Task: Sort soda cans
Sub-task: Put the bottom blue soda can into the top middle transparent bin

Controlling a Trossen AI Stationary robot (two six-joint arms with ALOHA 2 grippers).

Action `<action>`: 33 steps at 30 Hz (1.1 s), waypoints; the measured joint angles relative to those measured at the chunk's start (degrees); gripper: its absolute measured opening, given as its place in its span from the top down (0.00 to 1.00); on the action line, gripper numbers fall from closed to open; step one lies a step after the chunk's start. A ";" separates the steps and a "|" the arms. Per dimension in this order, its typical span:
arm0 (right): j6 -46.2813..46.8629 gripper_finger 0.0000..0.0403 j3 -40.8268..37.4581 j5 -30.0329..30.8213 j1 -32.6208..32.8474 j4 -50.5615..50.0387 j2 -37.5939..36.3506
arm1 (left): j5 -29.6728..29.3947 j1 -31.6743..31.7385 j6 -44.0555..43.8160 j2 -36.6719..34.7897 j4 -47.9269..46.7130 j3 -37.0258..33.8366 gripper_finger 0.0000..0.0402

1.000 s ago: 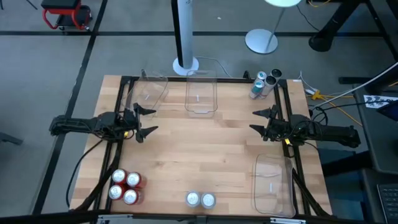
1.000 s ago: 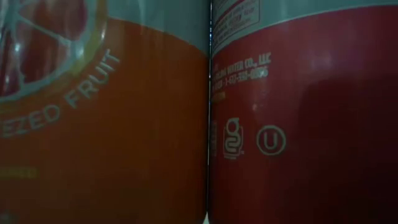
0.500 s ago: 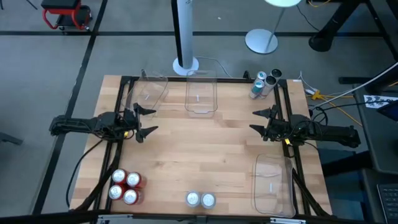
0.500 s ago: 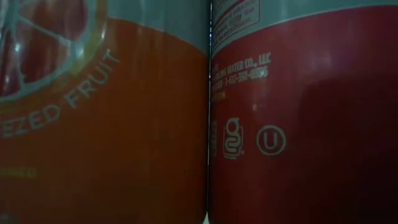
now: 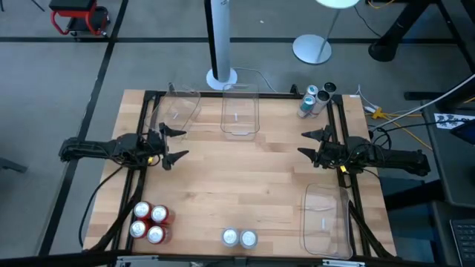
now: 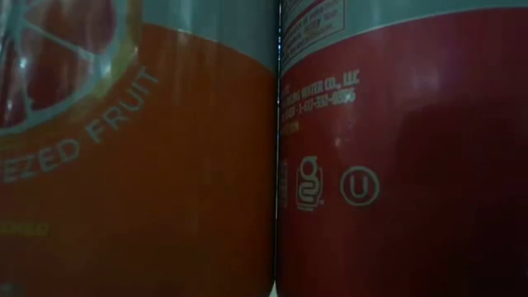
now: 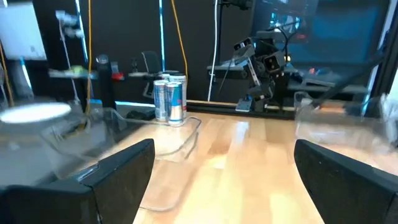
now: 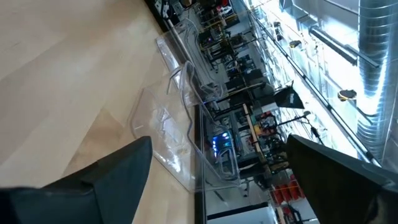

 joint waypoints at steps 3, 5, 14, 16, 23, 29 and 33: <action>-0.60 0.08 0.00 0.00 0.01 -0.01 0.01 | 0.02 0.00 -6.29 -0.01 0.07 0.00 0.07; -0.62 0.08 0.00 0.00 -0.01 0.01 0.01 | -0.04 0.02 -7.98 0.01 0.25 -0.02 0.07; -0.62 0.08 0.00 -0.02 -0.01 0.17 0.01 | -0.96 0.28 -3.84 -0.01 2.70 -0.04 0.07; -0.62 0.08 0.00 0.00 -0.01 0.17 0.01 | -0.96 0.28 -3.84 -0.01 2.23 -0.04 0.07; 4.85 0.08 0.04 3.65 -0.01 0.24 0.03 | -0.59 0.17 -3.98 0.01 2.21 -0.04 0.07; 5.63 0.08 0.07 3.87 0.00 0.14 0.03 | -1.49 0.24 -6.23 -0.01 2.51 -0.04 0.07; 7.38 0.08 0.09 1.89 0.01 0.37 0.03 | -1.68 0.24 -7.26 -0.01 2.35 -0.04 0.07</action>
